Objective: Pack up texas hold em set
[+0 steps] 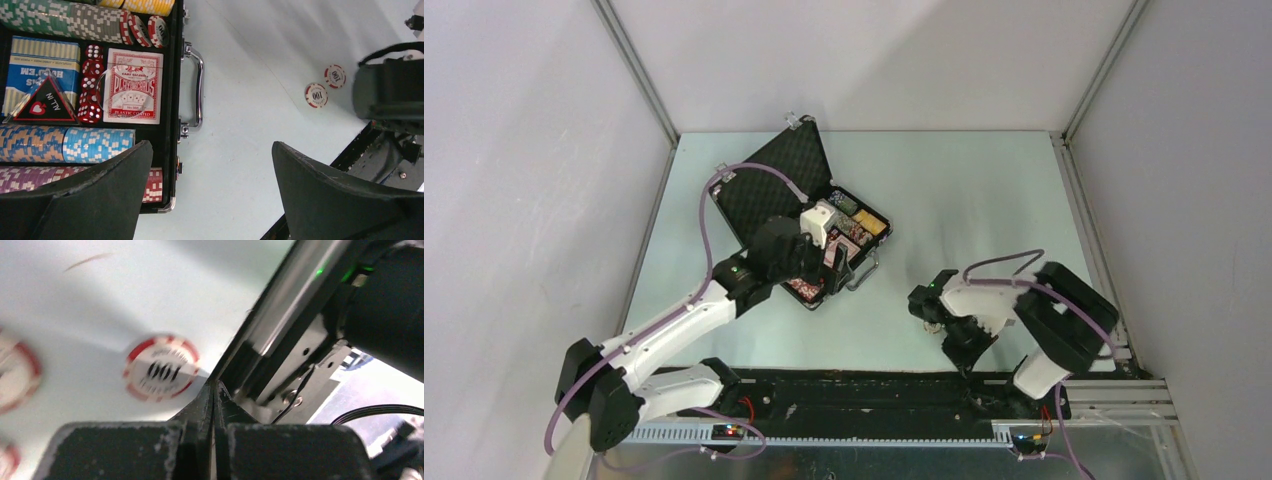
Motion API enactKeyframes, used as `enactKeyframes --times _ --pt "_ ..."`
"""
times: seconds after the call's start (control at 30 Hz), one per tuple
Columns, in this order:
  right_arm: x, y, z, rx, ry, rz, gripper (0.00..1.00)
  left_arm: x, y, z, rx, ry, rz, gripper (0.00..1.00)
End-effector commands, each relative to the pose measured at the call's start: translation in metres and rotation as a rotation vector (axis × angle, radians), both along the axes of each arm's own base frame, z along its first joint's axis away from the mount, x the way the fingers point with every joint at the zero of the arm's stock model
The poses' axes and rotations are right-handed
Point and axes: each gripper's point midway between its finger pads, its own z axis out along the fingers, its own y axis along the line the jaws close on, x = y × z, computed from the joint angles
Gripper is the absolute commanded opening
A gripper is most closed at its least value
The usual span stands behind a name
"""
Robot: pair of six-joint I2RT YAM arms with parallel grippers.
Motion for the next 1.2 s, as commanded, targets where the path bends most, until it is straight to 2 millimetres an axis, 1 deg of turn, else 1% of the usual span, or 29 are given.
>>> enactKeyframes --times 0.0,0.07,0.1,0.13,0.17,0.2,0.23,0.27,0.3,0.33,0.37,0.4,0.43,0.47,0.57,0.63,0.67,0.7,0.73,0.77,0.8,0.83,0.87,0.9,0.93,0.97,1.07,1.13,1.17 --pt "0.134 0.090 0.026 0.348 -0.637 0.105 0.00 0.010 0.002 0.027 -0.057 -0.023 0.087 0.96" --pt "0.154 0.088 0.042 0.338 -0.747 0.192 0.00 0.011 0.000 0.031 -0.115 -0.013 0.126 0.96" --pt "0.162 0.087 0.049 0.330 -0.787 0.216 0.00 0.009 0.000 0.023 -0.126 0.001 0.132 0.95" --pt "0.171 0.090 0.055 0.342 -0.805 0.293 0.00 0.011 -0.005 0.031 -0.186 -0.014 0.142 0.95" --pt "0.176 0.096 0.065 0.370 -0.823 0.333 0.00 0.007 -0.007 0.023 -0.199 0.001 0.135 0.94" --pt "0.177 0.095 0.070 0.365 -0.807 0.390 0.00 0.008 -0.014 0.031 -0.249 -0.015 0.129 0.93" --pt "0.183 0.100 0.089 0.380 -0.837 0.398 0.00 0.002 -0.020 0.026 -0.252 -0.004 0.108 0.93" --pt "0.183 0.096 0.108 0.364 -0.847 0.427 0.00 0.000 -0.026 0.032 -0.263 -0.015 0.092 0.92" --pt "0.176 0.085 0.115 0.329 -0.822 0.446 0.00 -0.007 -0.036 0.032 -0.256 -0.019 0.065 0.93" --pt "0.180 0.079 0.143 0.317 -0.888 0.450 0.00 -0.006 -0.041 0.040 -0.251 -0.044 0.063 0.93" --pt "0.177 0.067 0.153 0.286 -0.896 0.458 0.00 -0.014 -0.052 0.037 -0.240 -0.039 0.030 0.93" --pt "0.181 0.052 0.179 0.267 -0.971 0.467 0.00 -0.016 -0.058 0.040 -0.242 -0.040 0.019 0.93" --pt "0.181 0.040 0.189 0.240 -0.988 0.499 0.00 -0.021 -0.070 0.038 -0.253 -0.033 -0.011 0.92" --pt "0.183 0.022 0.211 0.235 -1.062 0.467 0.00 -0.027 -0.077 0.034 -0.273 -0.003 -0.031 0.91" --pt "0.191 -0.028 0.248 0.147 -1.161 0.470 0.00 -0.041 -0.103 0.014 -0.296 0.071 -0.089 0.87" --pt "0.193 -0.047 0.272 0.124 -1.232 0.505 0.00 -0.052 -0.120 0.001 -0.293 0.112 -0.118 0.86" --pt "0.190 -0.050 0.283 0.137 -1.269 0.517 0.00 -0.054 -0.128 0.000 -0.297 0.117 -0.132 0.86" --pt "0.193 -0.058 0.294 0.104 -1.296 0.544 0.01 -0.064 -0.142 -0.009 -0.285 0.135 -0.164 0.86" --pt "0.192 -0.055 0.305 0.130 -1.334 0.581 0.06 -0.066 -0.155 -0.001 -0.299 0.126 -0.187 0.86" --pt "0.195 -0.057 0.315 0.109 -1.363 0.619 0.22 -0.077 -0.168 -0.016 -0.262 0.147 -0.225 0.86" --pt "0.193 -0.055 0.324 0.122 -1.393 0.642 0.31 -0.078 -0.184 -0.004 -0.278 0.131 -0.248 0.86" --pt "0.194 -0.055 0.335 0.118 -1.420 0.670 0.47 -0.089 -0.196 -0.021 -0.225 0.147 -0.289 0.86" --pt "0.195 -0.055 0.341 0.116 -1.434 0.683 0.52 -0.097 -0.211 -0.026 -0.189 0.155 -0.321 0.86" --pt "0.195 -0.054 0.347 0.116 -1.439 0.705 0.60 -0.096 -0.216 -0.028 -0.155 0.131 -0.336 0.86" --pt "0.195 -0.053 0.349 0.116 -1.436 0.713 0.62 -0.101 -0.226 -0.032 -0.097 0.128 -0.352 0.88" --pt "0.196 -0.053 0.353 0.118 -1.438 0.722 0.64 -0.093 -0.230 -0.029 -0.047 0.074 -0.346 0.89" --pt "0.194 -0.053 0.357 0.120 -1.441 0.733 0.69 -0.091 -0.230 -0.051 0.168 0.014 -0.361 0.98" --pt "0.192 -0.054 0.360 0.117 -1.453 0.739 0.70 -0.091 -0.234 -0.059 0.238 -0.014 -0.403 1.00" --pt "0.190 -0.054 0.362 0.123 -1.460 0.745 0.71 -0.094 -0.240 -0.057 0.243 -0.029 -0.444 1.00"
